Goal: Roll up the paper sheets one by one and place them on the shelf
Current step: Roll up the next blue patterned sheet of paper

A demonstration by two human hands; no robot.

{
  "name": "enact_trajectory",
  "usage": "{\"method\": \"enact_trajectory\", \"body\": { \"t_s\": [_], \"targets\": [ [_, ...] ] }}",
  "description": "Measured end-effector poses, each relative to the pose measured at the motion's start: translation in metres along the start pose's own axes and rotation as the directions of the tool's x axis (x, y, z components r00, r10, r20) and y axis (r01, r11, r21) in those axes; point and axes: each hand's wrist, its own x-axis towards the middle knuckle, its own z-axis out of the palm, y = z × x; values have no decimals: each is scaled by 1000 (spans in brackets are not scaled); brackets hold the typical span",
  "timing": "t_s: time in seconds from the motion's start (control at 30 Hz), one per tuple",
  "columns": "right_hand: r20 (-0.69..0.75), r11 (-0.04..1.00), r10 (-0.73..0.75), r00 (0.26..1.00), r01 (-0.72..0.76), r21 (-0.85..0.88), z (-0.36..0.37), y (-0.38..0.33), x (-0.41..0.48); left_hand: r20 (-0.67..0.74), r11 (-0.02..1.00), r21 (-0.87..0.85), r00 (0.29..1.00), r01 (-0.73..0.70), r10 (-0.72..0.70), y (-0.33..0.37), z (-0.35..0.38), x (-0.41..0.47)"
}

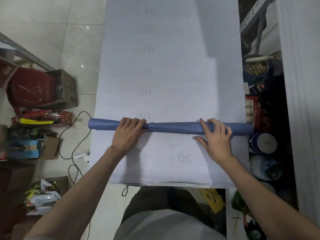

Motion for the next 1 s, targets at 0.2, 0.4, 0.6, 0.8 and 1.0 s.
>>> {"method": "enact_trajectory", "body": {
  "t_s": [0.2,0.4,0.6,0.8,1.0],
  "targets": [
    [-35,998,38,999,-36,41,-2,14,15,142,989,-148,990,10,11,-7,3,9],
    [-42,998,55,998,-54,20,3,9,23,-58,998,28,997,-49,50,-2,9,5],
    [28,1000,26,999,-26,3,-2,15,38,-34,1000,23,999,-9,10,-4,3,13],
    [-46,997,70,996,-68,39,-5,14,42,-123,1000,10,992,-9,10,-4,6,19],
    [18,997,68,997,-68,-44,1,12,45,-35,987,162,999,12,-6,-3,6,22]
  ]
}}
